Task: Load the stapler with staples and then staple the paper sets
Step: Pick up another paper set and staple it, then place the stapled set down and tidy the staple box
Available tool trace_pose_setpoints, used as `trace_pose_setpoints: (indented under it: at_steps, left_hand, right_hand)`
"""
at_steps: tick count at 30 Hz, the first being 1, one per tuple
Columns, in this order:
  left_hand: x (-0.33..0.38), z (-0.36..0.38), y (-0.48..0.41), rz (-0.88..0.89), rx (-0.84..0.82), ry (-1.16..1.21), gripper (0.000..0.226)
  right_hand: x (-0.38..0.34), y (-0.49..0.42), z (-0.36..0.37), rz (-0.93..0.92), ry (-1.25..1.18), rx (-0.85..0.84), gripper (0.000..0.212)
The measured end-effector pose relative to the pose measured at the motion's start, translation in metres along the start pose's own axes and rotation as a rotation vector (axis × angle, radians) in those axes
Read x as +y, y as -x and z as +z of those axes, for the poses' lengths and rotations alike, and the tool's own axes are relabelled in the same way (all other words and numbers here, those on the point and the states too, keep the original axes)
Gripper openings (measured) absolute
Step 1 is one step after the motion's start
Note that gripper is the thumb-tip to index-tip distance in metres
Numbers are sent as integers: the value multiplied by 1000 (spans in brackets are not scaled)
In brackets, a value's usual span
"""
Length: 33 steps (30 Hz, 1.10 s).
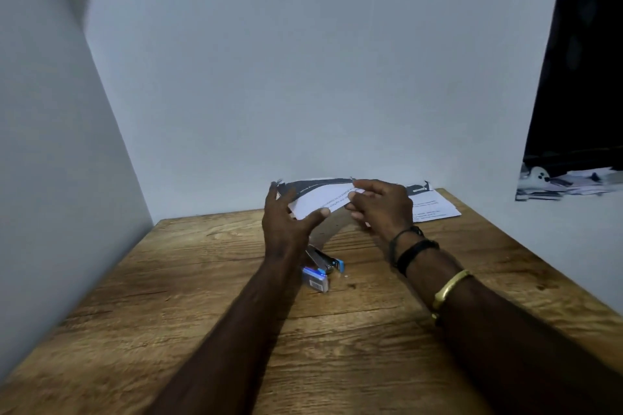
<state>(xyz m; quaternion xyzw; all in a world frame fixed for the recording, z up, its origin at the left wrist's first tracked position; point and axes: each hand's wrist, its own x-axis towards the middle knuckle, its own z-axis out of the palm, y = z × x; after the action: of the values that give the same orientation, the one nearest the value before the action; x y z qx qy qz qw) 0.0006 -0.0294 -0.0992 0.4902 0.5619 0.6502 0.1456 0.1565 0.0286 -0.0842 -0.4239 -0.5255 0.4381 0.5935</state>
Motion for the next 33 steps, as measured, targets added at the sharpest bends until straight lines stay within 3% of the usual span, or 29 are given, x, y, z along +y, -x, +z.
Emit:
trace_pose_setpoints:
  at_steps: [9, 15, 20, 24, 28, 33]
  left_hand:
    - [13, 73, -18, 98, -297, -349, 70]
    - [8, 110, -30, 94, -461, -502, 54]
    - [-6, 124, -28, 61, -571, -623, 55]
    - [-7, 127, -35, 53, -654, -735, 57]
    - [-5, 132, -38, -22, -730, -832, 56]
    - [-8, 130, -39, -32, -802, -884, 59]
  right_hand:
    - [7, -31, -63, -42, 98, 157, 24]
    - [26, -50, -85, 86, 199, 242, 23]
    - [35, -60, -91, 243, 350, 177, 18]
    - [35, -68, -90, 250, 491, 156, 6]
    - [37, -71, -89, 242, 728, 98, 20]
    - [39, -72, -85, 161, 984, 53, 22]
